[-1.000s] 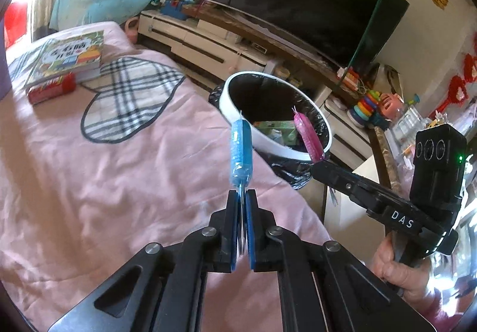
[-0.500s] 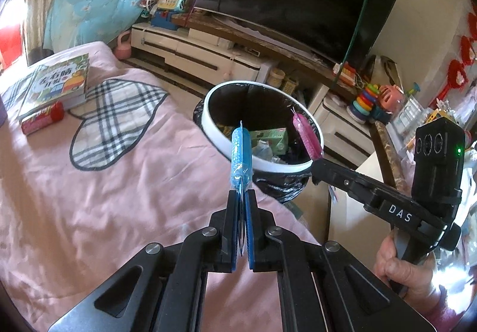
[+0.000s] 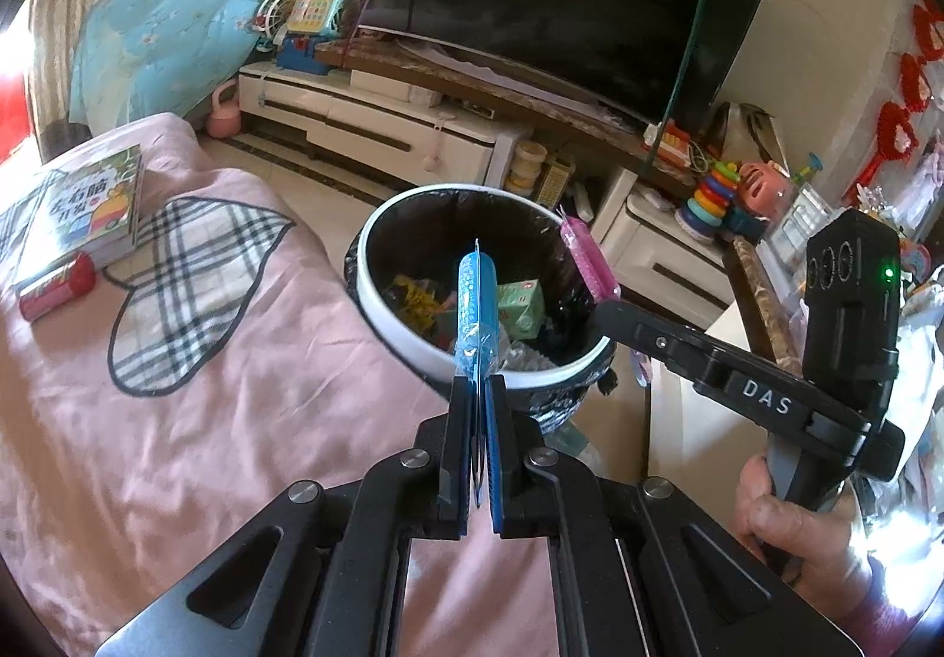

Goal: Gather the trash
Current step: 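Carry blue and pink candy packs over the bin and open both tools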

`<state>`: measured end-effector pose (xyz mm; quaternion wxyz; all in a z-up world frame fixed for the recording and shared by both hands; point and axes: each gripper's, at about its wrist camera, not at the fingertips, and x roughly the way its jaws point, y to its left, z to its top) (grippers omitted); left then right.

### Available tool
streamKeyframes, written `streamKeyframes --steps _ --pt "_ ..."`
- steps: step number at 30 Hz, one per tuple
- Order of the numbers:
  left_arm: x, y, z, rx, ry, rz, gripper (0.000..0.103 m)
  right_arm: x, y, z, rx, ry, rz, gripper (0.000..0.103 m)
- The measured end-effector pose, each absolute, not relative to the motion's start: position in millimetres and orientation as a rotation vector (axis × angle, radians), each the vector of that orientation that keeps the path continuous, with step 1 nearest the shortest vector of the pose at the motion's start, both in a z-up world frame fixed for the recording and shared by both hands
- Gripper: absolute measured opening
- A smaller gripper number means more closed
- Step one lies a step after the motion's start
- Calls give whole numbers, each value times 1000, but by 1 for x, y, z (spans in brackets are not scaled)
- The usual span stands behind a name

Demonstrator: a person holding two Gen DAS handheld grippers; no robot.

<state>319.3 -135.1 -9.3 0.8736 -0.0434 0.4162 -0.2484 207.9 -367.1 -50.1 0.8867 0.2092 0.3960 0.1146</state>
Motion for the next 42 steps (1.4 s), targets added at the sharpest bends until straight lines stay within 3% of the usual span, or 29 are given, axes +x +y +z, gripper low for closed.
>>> streamKeyframes --steps 42 --pt "397 -182 -32 -62 922 -481 3 261 -396 -68 403 899 148 21"
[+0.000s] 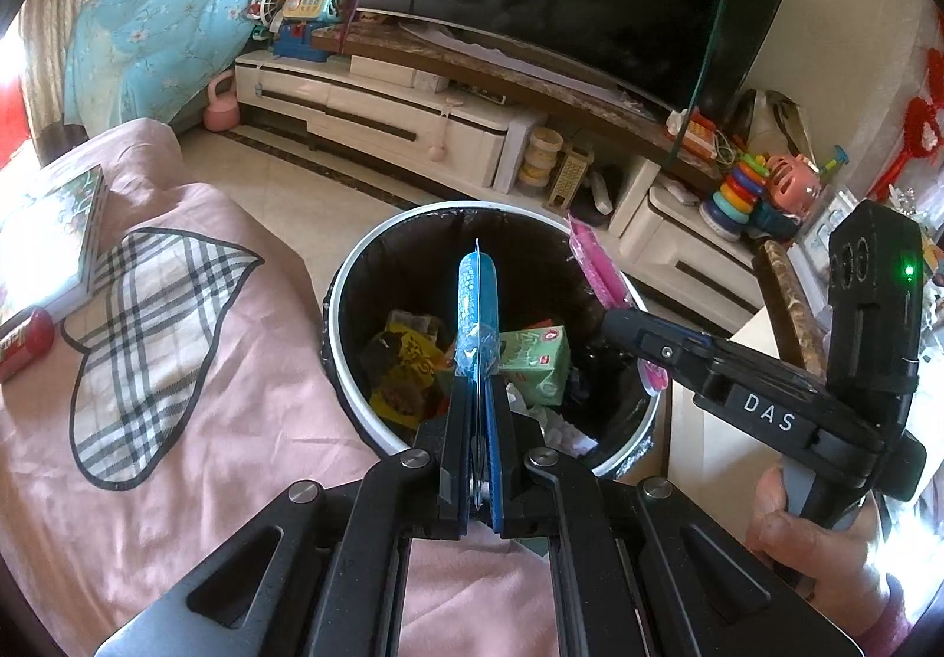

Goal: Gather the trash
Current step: 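Carry blue and pink candy packs over the bin and open both tools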

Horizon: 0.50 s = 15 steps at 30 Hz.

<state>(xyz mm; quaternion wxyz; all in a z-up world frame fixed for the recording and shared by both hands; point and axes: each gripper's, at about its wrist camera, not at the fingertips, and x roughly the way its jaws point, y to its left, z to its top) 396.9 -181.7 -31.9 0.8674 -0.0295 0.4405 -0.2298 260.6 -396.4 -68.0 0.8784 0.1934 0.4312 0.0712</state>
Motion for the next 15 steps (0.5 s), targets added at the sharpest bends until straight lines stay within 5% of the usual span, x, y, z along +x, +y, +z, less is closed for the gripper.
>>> streamKeyframes --steps 15 --pt "407 -190 -36 -47 942 -473 3 270 -399 -69 389 919 134 21"
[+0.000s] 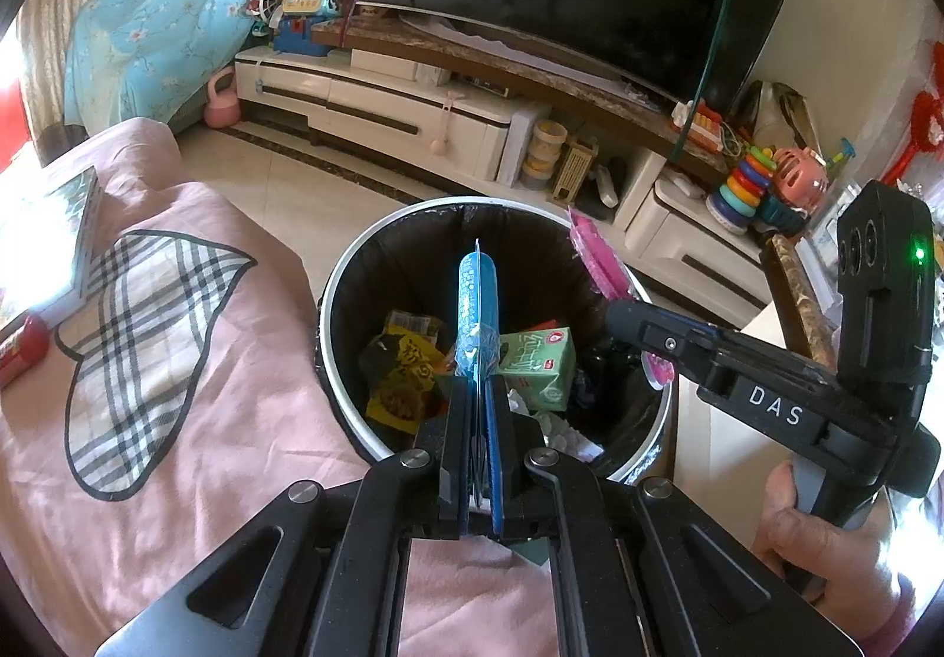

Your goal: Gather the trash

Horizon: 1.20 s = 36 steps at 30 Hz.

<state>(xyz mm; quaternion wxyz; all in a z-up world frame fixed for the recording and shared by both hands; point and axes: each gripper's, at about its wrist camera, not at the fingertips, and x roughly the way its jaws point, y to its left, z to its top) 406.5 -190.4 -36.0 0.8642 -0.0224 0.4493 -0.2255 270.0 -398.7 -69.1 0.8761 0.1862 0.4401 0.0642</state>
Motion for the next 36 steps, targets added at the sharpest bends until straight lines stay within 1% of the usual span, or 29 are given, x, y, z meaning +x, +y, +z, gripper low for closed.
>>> streamKeyframes --steps 8,11,12,13,14,15,16,19,20,21,22,23,25,27,28,31,33,36 --pt "411 -193 -39 -46 962 -472 3 275 -398 -71 381 938 126 21" --pt "413 -195 -38 -43 969 -461 5 276 -399 -72 378 946 127 25" --pt "413 -195 -38 -47 973 -458 9 277 -399 -72 378 948 123 25" --pt "412 -194 -37 -53 973 -457 16 277 -400 -72 381 948 122 25" --pt "411 -193 -36 -55 967 -452 20 277 -401 -72 386 949 119 25" --pt "410 -192 -34 -54 958 -443 26 276 -402 -71 390 947 115 28" --pt "409 -191 -33 -53 950 -434 31 275 -403 -70 396 940 112 32" --pt "403 -185 -29 -61 936 -426 33 269 -404 -64 405 916 109 43" --pt "400 -183 -27 -64 932 -424 39 267 -404 -62 407 909 108 45" --pt "396 -180 -24 -68 922 -418 48 263 -404 -59 412 897 108 48" --pt "392 -177 -22 -70 911 -416 51 260 -404 -56 418 886 110 56" --pt "387 -175 -21 -70 903 -414 53 258 -403 -53 422 876 112 60" --pt "376 -167 -17 -78 892 -413 57 250 -401 -46 426 850 114 78" --pt "364 -159 -14 -93 883 -413 66 238 -397 -37 427 821 116 86" --pt "358 -154 -12 -101 877 -414 67 236 -396 -34 430 814 117 90" --pt "337 -137 -8 -126 861 -418 73 217 -389 -25 450 787 117 97" --pt "321 -126 -7 -133 846 -414 76 203 -382 -22 466 778 115 100" --pt "294 -108 -8 -147 828 -399 79 185 -372 -21 476 769 128 100"
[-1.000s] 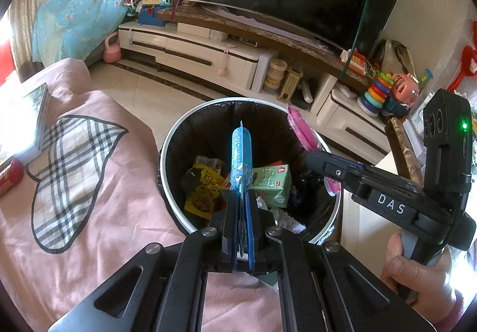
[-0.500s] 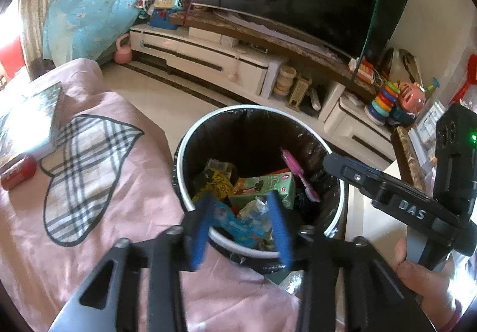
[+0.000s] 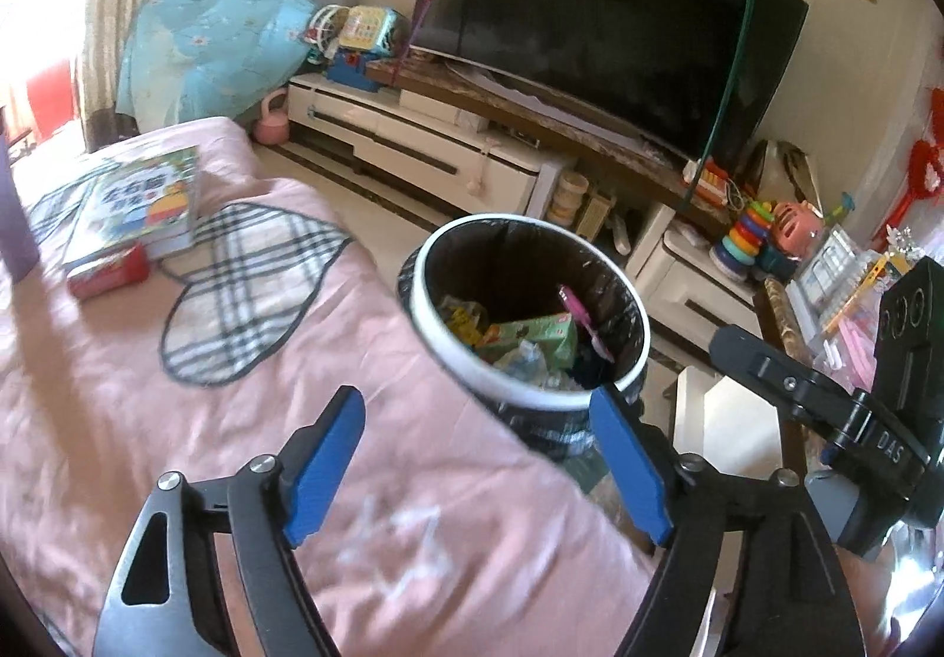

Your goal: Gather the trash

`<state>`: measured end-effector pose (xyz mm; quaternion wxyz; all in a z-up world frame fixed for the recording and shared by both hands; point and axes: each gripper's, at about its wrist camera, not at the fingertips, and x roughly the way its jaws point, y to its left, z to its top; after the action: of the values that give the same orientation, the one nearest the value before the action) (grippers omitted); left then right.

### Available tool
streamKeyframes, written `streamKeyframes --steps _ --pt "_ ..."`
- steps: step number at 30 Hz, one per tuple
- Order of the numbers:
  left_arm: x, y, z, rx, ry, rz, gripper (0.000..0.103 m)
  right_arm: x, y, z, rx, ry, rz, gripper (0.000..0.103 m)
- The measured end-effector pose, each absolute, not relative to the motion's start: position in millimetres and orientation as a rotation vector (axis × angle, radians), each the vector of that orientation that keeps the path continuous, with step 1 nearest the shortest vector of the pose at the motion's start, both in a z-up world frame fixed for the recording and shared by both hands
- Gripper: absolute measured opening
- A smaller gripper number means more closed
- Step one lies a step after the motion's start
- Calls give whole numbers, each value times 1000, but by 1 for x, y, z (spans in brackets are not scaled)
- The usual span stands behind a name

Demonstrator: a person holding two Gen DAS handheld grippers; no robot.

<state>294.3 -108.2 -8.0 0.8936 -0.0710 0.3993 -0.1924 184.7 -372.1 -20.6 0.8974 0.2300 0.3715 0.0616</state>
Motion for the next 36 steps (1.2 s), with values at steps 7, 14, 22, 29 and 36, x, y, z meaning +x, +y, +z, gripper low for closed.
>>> streamKeyframes --steps 7,14,22,29,36 --pt "237 -69 -18 -206 822 -365 80 144 -346 -21 498 758 144 101" --pt "187 -49 -24 -227 807 -334 80 101 -328 -28 498 720 130 102" --pt "133 -34 -1 -204 699 -305 81 73 -313 -8 428 669 107 102" --pt "69 -23 33 -148 447 -217 102 37 -289 47 198 428 44 103" --pt "26 -31 24 -48 349 -100 102 32 -283 37 168 366 0 103"
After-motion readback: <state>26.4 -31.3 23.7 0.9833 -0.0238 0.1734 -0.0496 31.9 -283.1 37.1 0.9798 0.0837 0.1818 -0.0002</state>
